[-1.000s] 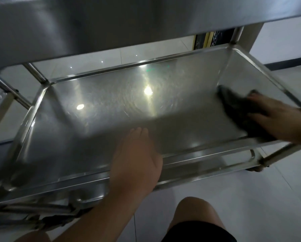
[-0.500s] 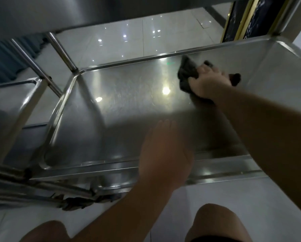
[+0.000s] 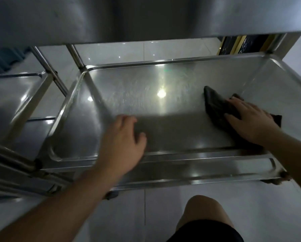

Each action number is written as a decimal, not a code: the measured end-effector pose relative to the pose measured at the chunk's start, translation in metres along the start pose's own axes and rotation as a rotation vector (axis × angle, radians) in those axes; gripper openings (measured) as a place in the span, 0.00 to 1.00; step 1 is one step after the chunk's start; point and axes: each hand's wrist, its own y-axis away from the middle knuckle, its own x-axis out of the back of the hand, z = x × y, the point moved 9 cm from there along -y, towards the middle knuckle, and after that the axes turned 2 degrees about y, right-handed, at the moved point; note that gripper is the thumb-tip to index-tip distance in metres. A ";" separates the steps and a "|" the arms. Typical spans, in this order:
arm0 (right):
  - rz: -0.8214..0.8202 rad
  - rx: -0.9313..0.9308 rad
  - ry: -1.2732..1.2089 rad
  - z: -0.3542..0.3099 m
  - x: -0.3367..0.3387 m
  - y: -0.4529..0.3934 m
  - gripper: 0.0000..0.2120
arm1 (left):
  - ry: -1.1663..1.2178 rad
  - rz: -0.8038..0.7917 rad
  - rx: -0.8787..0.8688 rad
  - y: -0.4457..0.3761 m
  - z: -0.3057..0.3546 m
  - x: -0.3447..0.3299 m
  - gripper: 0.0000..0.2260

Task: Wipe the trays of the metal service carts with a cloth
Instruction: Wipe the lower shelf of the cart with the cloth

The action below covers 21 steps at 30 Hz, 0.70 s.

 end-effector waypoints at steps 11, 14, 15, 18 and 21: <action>0.036 -0.064 -0.074 -0.175 -0.013 -0.114 0.31 | -0.166 -0.037 0.170 0.003 -0.086 0.018 0.29; 0.014 0.221 0.008 -0.262 -0.035 -0.087 0.30 | -0.176 -0.032 0.168 0.002 -0.089 0.016 0.27; -0.003 0.301 0.029 -0.277 -0.043 -0.073 0.31 | -0.170 -0.031 0.165 0.002 -0.089 0.017 0.26; -0.077 0.489 0.033 -0.282 -0.057 -0.021 0.33 | -0.158 -0.062 0.163 0.003 -0.088 0.015 0.25; -0.124 0.533 0.048 -0.241 -0.057 0.018 0.34 | -0.155 -0.069 0.147 0.004 -0.087 0.015 0.26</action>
